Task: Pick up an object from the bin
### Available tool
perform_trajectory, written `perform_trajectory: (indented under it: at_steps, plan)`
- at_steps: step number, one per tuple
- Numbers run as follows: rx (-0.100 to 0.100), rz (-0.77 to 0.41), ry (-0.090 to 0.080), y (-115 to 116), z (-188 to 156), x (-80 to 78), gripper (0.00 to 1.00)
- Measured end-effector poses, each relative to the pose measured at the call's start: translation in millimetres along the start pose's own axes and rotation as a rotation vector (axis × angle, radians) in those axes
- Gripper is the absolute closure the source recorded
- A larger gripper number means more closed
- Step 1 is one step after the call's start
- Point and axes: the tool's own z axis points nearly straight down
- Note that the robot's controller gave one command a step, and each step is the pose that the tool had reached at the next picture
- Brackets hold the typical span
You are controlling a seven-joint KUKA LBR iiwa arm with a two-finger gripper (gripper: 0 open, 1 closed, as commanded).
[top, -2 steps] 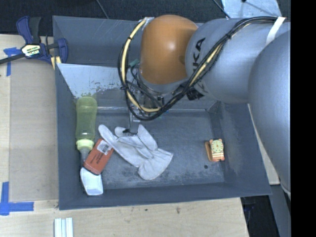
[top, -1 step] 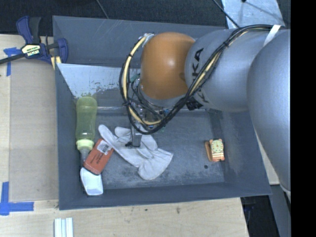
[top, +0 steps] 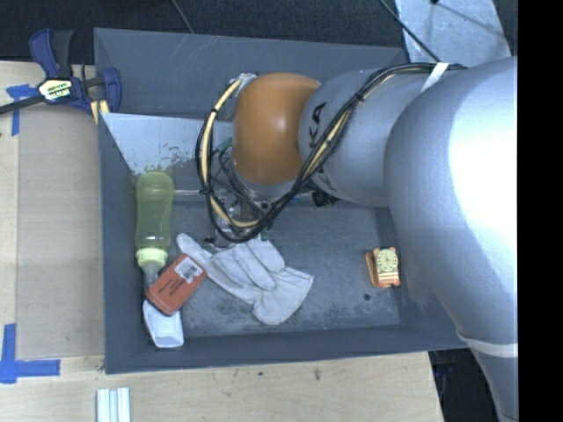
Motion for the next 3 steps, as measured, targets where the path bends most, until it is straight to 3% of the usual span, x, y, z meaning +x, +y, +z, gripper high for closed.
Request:
perform_trajectory:
  at_steps: [1,2,3]
  plan:
    - [0.0,0.001,0.0,0,0,0.0,0.0]
    - [0.0,0.002,0.0,0,0,0.0,0.0]
    - [0.002,0.001,0.005,-1,-39,1.4,0.0]
